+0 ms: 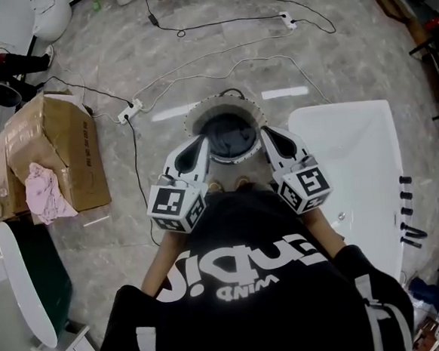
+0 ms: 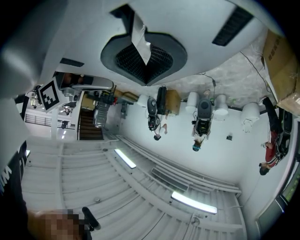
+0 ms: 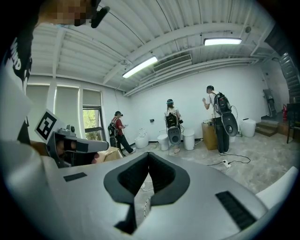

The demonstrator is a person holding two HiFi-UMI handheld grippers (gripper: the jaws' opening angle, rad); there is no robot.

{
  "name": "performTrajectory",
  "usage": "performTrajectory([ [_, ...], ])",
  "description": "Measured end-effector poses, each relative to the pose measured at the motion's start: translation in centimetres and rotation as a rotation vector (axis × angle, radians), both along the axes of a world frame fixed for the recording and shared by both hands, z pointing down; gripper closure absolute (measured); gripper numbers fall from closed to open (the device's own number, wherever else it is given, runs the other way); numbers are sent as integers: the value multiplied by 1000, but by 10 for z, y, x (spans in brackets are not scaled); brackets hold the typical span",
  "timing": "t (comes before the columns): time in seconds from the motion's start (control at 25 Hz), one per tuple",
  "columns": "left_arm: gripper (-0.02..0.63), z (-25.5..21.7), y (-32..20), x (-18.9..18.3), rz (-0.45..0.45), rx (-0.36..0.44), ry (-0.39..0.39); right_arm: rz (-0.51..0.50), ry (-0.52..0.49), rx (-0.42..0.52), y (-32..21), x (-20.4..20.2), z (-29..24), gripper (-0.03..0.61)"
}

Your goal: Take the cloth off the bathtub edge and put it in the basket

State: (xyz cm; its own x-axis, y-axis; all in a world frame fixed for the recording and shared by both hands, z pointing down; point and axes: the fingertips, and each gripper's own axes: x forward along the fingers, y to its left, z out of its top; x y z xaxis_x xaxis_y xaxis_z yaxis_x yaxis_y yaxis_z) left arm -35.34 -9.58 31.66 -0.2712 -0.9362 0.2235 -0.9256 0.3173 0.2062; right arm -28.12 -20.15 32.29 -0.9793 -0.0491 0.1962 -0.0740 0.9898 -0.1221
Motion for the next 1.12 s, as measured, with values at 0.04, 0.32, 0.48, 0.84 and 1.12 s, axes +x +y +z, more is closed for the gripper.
performTrajectory([
  [0.04, 600, 0, 0, -1, -1, 0, 0, 3, 2, 0, 0, 0, 1, 565],
  [0.32, 600, 1, 3, -11, -4, -2, 4, 17, 16, 7, -1, -7, 3, 565],
  [0.48, 600, 2, 0, -14, 0, -4, 7, 20, 23, 3, -3, -10, 5, 565],
  [0.84, 600, 6, -9, -20, 9, -10, 12, 30, 33, -2, -11, -15, 10, 565],
  [1.12, 600, 10, -17, -25, 3, -18, 15, 34, 37, -3, -22, -18, 12, 565],
])
